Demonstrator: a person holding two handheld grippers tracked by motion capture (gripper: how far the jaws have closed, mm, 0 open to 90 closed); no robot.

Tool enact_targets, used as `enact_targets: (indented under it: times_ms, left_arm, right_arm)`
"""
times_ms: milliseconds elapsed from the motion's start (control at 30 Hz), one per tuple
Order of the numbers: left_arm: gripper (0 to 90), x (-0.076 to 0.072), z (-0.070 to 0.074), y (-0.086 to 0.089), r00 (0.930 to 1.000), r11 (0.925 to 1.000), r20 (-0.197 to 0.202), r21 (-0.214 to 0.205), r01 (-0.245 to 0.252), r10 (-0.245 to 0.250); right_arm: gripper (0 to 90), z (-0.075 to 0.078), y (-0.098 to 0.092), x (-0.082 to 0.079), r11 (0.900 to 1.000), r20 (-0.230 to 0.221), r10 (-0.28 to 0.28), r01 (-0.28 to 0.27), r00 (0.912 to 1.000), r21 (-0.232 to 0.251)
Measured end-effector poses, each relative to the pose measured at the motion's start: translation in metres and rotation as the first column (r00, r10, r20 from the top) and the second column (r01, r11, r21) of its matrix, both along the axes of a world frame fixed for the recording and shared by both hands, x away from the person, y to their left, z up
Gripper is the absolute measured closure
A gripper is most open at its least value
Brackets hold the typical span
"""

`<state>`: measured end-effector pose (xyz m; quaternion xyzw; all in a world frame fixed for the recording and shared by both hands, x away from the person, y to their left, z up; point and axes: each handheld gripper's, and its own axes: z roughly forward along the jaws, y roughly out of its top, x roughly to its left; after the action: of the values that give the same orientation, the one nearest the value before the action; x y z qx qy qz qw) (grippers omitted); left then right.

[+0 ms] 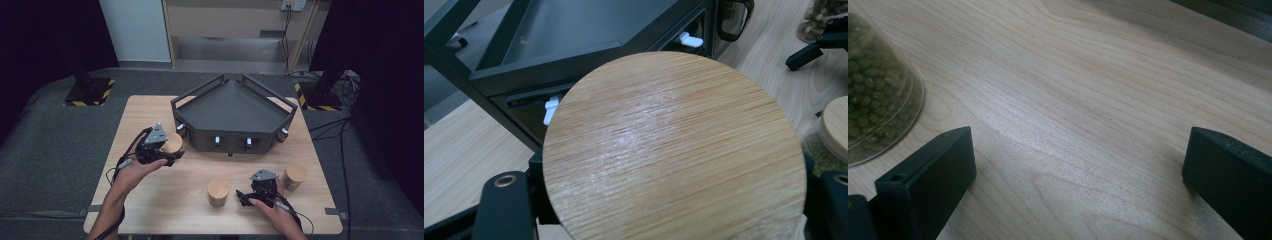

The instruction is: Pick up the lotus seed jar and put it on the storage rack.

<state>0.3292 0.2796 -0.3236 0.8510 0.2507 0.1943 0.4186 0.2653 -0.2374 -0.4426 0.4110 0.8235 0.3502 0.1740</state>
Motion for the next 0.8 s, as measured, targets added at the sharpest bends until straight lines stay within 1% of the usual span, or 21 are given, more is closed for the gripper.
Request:
enact_targets:
  times_ms: [300,800]
  left_arm:
    - [24.3,0.008,0.005,-0.002,0.9996,0.9995,-0.001,0.005,0.03,-0.03]
    - [24.3,0.022,0.02,-0.009,0.9963,0.9963,-0.006,0.007,0.085,-0.085]
  right_arm:
    - [0.9,0.0,0.0,0.0,1.0,0.0,0.0,0.0,1.0,0.0]
    - [0.9,0.0,0.0,0.0,1.0,0.0,0.0,0.0,1.0,0.0]
